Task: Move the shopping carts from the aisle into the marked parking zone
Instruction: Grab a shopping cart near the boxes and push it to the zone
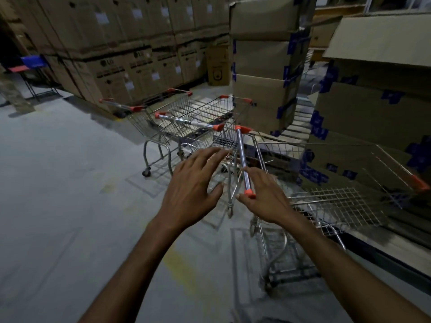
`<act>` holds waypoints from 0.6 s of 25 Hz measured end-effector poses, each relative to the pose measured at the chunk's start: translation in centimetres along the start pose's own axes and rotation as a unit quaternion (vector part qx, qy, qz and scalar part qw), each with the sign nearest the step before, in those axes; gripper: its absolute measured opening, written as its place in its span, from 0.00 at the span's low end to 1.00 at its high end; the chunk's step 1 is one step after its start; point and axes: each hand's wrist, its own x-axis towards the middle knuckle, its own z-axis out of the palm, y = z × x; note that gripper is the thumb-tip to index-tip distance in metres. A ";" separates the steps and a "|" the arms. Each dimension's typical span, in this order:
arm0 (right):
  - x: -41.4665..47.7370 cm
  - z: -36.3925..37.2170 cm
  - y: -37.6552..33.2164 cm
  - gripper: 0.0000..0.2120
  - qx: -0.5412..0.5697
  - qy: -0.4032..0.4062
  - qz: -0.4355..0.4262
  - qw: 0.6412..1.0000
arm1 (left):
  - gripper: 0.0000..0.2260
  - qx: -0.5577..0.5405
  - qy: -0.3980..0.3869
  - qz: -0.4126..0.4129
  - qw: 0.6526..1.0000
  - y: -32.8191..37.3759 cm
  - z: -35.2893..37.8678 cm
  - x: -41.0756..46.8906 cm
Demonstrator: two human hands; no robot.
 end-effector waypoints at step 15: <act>8.3 9.8 2.8 0.24 -0.108 -0.081 0.220 0.966 | 0.32 -0.084 -0.112 0.122 0.983 -12.4 9.8 10.9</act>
